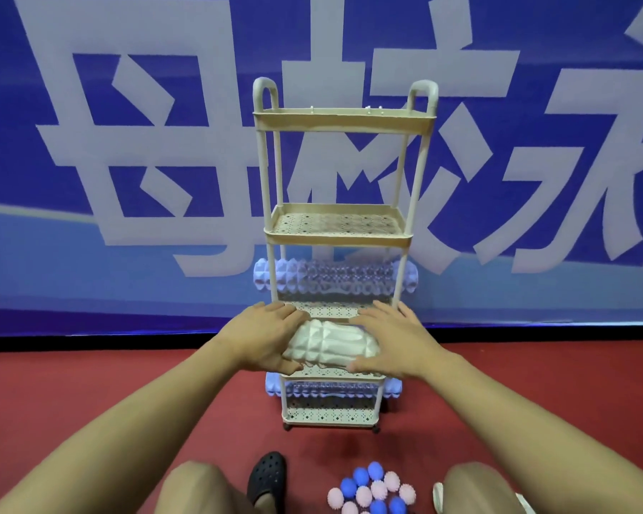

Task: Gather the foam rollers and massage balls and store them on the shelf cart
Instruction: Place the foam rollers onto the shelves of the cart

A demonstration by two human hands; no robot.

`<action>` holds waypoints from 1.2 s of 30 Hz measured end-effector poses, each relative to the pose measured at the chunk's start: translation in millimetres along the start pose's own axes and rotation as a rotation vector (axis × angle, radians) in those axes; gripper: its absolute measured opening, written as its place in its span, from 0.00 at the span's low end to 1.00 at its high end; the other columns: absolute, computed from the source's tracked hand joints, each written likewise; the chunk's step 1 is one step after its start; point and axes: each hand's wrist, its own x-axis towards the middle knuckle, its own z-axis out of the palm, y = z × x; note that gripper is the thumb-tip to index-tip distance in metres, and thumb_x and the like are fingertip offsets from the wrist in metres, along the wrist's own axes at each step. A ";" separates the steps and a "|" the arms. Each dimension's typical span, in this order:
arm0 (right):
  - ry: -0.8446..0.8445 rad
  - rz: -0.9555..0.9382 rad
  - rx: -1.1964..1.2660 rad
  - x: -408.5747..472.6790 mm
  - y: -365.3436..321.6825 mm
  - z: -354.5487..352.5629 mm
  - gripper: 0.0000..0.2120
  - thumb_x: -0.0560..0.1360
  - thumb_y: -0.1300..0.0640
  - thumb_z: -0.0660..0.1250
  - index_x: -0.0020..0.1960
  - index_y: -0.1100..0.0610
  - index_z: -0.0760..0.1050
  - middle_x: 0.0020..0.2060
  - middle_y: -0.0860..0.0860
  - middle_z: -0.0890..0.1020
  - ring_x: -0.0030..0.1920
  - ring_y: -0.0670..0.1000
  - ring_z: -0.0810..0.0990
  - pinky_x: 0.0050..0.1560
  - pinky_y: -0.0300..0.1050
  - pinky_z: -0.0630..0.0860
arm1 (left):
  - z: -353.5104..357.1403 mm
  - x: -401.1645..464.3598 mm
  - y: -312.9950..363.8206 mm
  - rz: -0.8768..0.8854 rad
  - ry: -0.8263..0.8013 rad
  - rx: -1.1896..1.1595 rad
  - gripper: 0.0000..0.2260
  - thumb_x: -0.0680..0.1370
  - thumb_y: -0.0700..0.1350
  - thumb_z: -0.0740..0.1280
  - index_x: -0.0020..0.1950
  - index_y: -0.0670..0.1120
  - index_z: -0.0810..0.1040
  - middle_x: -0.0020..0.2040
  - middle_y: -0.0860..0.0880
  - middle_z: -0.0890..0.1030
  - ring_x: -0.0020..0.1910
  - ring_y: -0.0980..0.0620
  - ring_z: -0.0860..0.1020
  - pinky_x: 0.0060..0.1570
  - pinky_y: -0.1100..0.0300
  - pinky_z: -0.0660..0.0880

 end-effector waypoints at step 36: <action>0.028 0.129 -0.369 192.0 50.6 55.3 0.37 0.75 0.32 0.64 0.74 0.53 0.63 0.67 0.55 0.74 0.67 0.59 0.74 0.67 0.57 0.65 | 84.5 117.4 -116.6 -0.856 0.412 -0.716 0.07 0.84 0.50 0.63 0.54 0.48 0.77 0.52 0.50 0.83 0.49 0.46 0.80 0.45 0.51 0.73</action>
